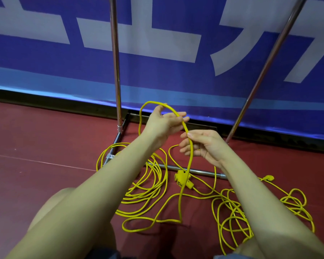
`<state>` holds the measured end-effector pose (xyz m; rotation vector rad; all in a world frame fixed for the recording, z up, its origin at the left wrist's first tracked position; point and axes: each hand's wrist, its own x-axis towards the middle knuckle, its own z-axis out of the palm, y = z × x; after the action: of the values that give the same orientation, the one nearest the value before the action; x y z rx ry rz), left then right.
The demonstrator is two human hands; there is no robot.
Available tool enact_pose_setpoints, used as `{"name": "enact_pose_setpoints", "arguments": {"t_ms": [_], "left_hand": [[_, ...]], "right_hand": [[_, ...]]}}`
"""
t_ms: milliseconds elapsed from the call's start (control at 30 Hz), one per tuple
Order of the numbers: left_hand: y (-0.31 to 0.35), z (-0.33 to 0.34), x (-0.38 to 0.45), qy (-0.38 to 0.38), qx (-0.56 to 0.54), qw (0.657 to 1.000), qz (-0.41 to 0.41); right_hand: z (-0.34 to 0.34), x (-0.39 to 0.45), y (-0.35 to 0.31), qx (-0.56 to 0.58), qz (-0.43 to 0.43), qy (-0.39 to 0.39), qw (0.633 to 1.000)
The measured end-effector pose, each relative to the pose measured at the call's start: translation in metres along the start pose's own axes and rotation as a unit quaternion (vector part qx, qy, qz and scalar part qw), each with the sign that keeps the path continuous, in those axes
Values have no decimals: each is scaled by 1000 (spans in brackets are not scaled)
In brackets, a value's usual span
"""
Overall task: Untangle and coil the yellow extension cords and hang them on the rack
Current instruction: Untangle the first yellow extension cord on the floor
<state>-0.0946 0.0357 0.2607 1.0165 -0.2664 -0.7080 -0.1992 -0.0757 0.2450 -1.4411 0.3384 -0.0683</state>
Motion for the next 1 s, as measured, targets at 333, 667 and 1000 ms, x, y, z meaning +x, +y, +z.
{"name": "enact_pose_setpoints", "arguments": {"t_ms": [333,667,1000], "left_hand": [[19,-21,25,112,-144,980,79],[17,-15,14,62,-96,993,-14],[1,-3,4,53,37,997,37]], "right_hand": [[5,-13,-7,-12,12,-82,996],[-1,-5,-2,-13,-26,-10,1000],[6,1,0,-7,-37,4,999]]}}
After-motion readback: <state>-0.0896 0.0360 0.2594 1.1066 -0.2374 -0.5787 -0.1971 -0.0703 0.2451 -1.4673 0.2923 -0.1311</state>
